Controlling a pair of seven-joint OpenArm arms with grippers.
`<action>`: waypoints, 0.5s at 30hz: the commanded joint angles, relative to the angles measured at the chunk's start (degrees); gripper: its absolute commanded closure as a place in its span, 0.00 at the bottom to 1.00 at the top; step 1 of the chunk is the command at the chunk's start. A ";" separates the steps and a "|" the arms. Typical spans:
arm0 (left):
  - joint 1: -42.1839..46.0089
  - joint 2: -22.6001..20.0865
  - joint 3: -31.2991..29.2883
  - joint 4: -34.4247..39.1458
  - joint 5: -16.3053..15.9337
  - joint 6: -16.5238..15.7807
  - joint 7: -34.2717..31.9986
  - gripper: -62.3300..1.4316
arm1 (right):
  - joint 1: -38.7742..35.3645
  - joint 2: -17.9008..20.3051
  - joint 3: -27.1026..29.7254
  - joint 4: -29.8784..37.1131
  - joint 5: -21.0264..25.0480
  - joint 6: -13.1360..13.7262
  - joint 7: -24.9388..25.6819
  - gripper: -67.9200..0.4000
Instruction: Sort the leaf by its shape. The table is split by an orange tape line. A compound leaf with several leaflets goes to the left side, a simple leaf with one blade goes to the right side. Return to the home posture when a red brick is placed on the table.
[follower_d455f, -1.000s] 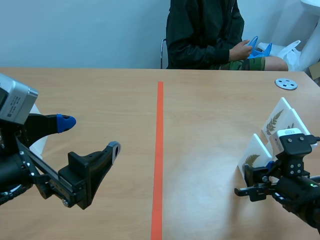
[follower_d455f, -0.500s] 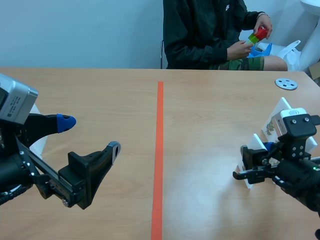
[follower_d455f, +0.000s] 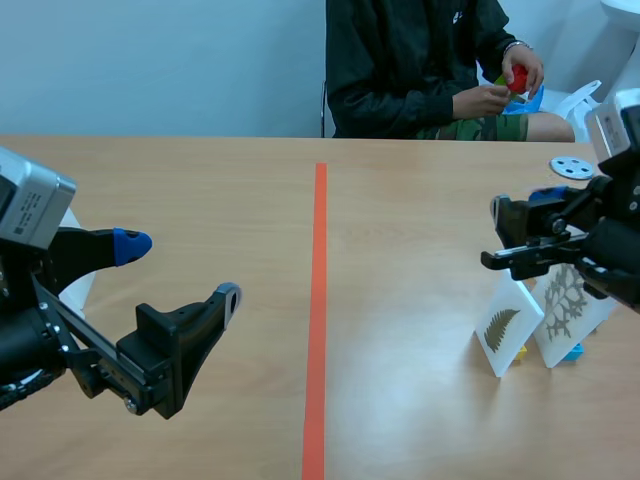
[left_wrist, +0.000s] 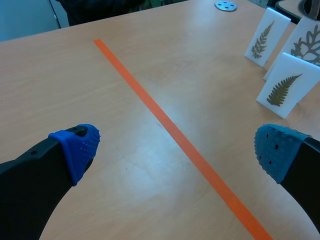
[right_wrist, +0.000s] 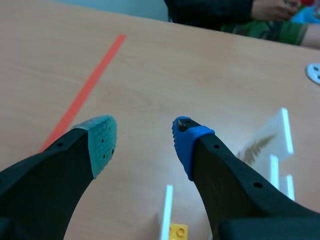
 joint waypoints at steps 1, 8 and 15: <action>0.28 -0.07 -0.17 0.74 -0.59 -0.15 -0.76 0.00 | -0.57 0.33 0.50 2.62 0.92 -0.42 0.35 0.61; 0.28 -0.07 -0.17 0.74 -0.59 -0.17 -0.76 0.00 | -5.40 0.48 0.44 6.86 5.22 7.21 -1.40 0.22; 0.28 -0.09 -0.17 0.74 -0.63 -0.17 -0.57 0.00 | -9.79 2.64 0.35 6.86 9.68 14.75 -3.54 0.00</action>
